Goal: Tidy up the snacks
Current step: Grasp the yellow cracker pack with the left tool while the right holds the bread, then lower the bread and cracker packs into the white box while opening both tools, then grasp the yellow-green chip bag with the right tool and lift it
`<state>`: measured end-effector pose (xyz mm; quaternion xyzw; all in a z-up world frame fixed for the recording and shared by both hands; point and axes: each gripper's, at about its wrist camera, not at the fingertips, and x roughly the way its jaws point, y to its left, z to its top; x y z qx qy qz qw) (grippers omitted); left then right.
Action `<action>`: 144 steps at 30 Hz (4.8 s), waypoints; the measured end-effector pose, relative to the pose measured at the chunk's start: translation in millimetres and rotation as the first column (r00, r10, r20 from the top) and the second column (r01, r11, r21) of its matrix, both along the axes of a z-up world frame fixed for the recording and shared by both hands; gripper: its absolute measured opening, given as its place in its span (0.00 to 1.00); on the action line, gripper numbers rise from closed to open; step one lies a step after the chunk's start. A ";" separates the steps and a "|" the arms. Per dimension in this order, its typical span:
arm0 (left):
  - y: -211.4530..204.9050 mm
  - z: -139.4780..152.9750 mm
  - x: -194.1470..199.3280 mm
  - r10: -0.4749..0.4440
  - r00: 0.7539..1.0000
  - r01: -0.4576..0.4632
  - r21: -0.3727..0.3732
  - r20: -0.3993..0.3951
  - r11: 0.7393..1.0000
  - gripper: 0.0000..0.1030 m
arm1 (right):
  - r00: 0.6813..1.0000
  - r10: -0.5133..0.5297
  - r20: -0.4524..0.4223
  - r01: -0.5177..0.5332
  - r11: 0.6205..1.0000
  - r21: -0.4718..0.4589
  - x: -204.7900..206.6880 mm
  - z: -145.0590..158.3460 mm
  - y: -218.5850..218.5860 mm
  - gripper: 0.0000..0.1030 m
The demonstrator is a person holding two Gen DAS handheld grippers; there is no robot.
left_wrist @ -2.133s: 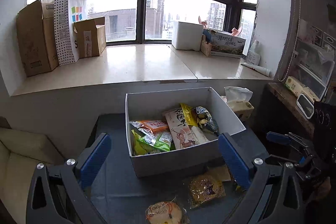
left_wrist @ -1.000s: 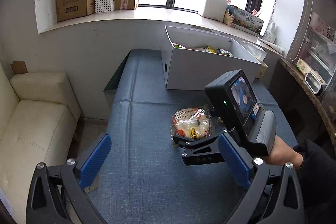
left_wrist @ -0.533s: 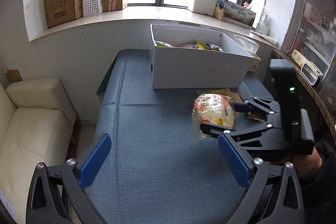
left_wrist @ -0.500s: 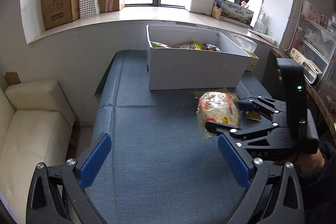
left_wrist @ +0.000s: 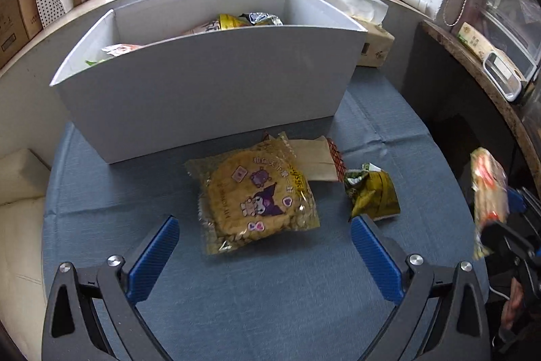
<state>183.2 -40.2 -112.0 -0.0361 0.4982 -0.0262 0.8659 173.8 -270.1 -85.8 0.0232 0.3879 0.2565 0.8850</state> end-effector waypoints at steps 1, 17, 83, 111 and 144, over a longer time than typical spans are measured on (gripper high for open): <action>-3.3 -7.7 8.2 0.013 1.000 -0.013 0.021 -0.022 1.000 1.00 | 1.000 -0.006 -0.005 0.006 1.000 0.005 0.5 -2.2 -1.3 0.79; 15.2 -39.0 14.8 0.087 0.993 -0.089 -0.024 -0.078 0.996 0.74 | 0.999 0.015 -0.039 -0.014 0.999 0.042 -5.1 -18.9 2.1 0.79; 114.2 112.6 71.6 0.044 0.961 -0.074 0.098 0.274 0.992 1.00 | 0.994 0.053 0.093 -0.063 0.992 0.111 136.1 83.1 89.6 1.00; 61.6 78.3 -81.0 -0.043 0.965 0.052 -0.029 0.258 0.998 1.00 | 0.987 -0.005 -0.161 -0.008 0.997 -0.081 71.6 -74.7 76.7 1.00; -11.6 42.0 6.5 -0.146 0.985 0.146 0.003 0.086 0.989 1.00 | 0.995 -0.068 -0.067 0.067 0.997 -0.030 17.1 -29.1 17.9 0.61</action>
